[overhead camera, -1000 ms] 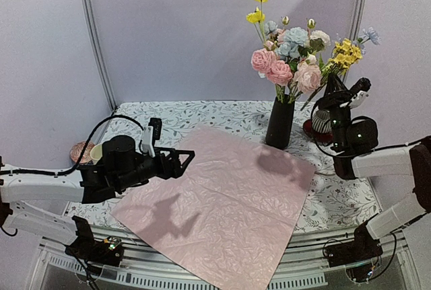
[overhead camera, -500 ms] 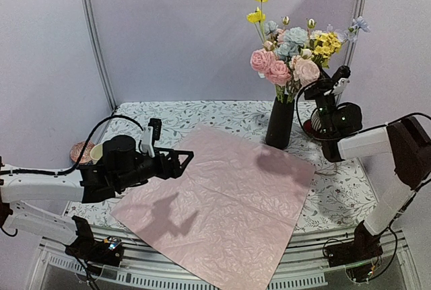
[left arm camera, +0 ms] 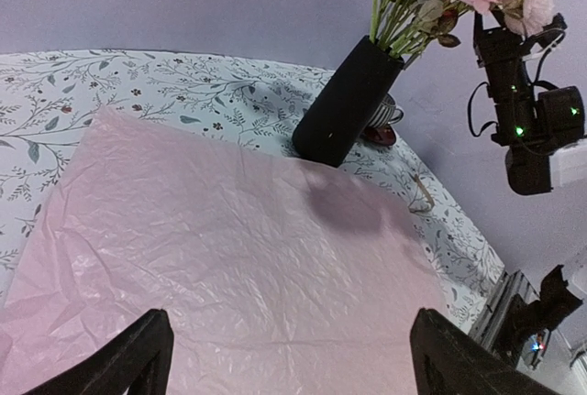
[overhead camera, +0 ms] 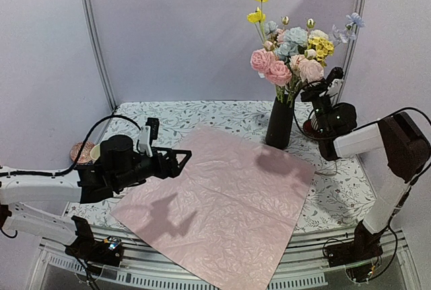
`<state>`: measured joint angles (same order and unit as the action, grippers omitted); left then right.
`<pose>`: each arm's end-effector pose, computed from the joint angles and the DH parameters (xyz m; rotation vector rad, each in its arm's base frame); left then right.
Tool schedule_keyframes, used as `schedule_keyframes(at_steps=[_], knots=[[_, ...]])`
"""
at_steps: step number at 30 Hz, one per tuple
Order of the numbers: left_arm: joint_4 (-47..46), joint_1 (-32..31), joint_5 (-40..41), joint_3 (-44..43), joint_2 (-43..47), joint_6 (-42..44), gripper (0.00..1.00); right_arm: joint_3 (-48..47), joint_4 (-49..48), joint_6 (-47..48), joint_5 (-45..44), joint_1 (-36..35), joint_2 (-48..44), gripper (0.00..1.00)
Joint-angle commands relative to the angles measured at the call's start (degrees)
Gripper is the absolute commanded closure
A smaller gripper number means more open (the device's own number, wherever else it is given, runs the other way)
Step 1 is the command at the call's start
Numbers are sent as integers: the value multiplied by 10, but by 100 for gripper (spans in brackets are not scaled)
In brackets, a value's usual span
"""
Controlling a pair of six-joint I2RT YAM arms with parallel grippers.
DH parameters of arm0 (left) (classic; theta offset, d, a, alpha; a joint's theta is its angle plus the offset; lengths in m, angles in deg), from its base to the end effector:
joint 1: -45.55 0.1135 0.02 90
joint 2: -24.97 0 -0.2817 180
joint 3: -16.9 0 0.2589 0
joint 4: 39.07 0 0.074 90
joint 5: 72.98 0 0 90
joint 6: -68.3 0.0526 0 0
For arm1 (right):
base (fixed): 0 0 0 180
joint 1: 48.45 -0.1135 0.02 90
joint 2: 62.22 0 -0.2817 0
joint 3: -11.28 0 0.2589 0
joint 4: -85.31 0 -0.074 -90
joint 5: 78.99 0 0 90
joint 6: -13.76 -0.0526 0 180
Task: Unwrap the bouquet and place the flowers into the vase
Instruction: Pass from the right arm to the left
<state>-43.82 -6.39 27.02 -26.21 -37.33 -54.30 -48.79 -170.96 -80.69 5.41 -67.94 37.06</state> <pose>0.1646 -0.1955 0.2464 0.1927 1.9005 -0.8703 0.3475 0.1176 0.3040 -0.0311 0.9320 0.3422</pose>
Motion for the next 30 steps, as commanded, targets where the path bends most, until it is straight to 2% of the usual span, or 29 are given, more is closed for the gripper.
schedule_keyframes(at_steps=[1, 12, 23, 28, 30], knots=[[7, 8, 5, 11, 10, 4, 8, -25, -155, -1, 10, 6, 14, 97], [-6, 9, -12, 7, -3, 4, 8, -5, -155, 6, 21, 8, -28, 97], [-33, 9, -63, -8, -38, 8, 8, 251, -154, -57, -23, 8, -238, 97], [-57, 8, -132, -27, -65, 21, 11, 349, -139, -94, 4, 7, -337, 97], [-74, 7, -167, -32, -77, 24, 12, 369, -79, -125, 42, 8, -394, 97]])
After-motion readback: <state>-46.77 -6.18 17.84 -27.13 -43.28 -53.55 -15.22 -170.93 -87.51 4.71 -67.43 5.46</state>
